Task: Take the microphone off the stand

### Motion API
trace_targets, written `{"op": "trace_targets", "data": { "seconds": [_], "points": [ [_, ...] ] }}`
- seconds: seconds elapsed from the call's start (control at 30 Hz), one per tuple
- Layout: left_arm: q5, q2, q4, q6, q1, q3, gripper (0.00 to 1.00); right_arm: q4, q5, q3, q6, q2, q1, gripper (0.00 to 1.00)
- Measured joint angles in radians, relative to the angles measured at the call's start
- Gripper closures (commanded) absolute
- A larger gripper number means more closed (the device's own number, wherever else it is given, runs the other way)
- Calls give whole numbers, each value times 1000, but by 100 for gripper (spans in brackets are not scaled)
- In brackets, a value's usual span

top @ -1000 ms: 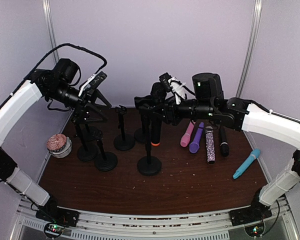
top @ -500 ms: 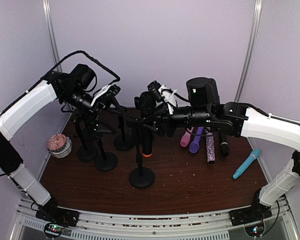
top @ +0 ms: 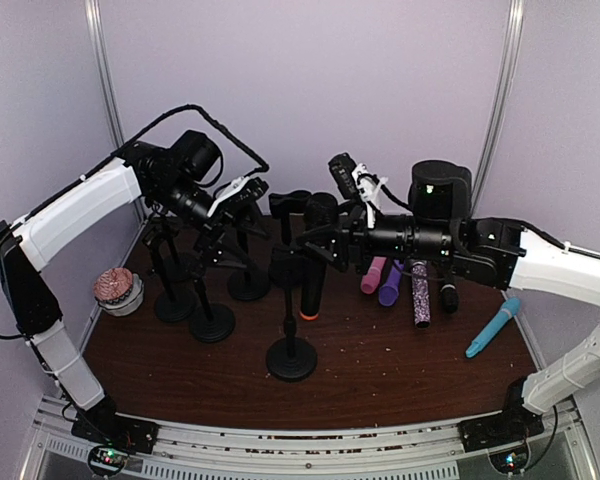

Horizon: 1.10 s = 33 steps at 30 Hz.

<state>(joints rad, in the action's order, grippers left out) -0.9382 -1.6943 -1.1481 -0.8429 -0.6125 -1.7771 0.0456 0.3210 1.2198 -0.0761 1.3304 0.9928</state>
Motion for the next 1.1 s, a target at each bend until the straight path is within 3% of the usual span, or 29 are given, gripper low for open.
{"op": "trace_targets", "data": {
  "seconds": [0.27,0.43,0.8,0.9,1.1],
  "points": [
    [2,0,26,24,-32,-8,20,-9,0,-2,-12,-2,1,64],
    [32,0,63,77,-75,-17,25,-9,-15,0,-8,0,17,68],
    [114,13,119,174,-101,-2,57,-9,-83,0,2,0,34,71],
    [114,18,121,179,-103,3,74,-9,-90,0,2,0,35,71],
    [112,18,130,180,-103,3,85,11,-90,5,2,-1,39,72]
  ]
}}
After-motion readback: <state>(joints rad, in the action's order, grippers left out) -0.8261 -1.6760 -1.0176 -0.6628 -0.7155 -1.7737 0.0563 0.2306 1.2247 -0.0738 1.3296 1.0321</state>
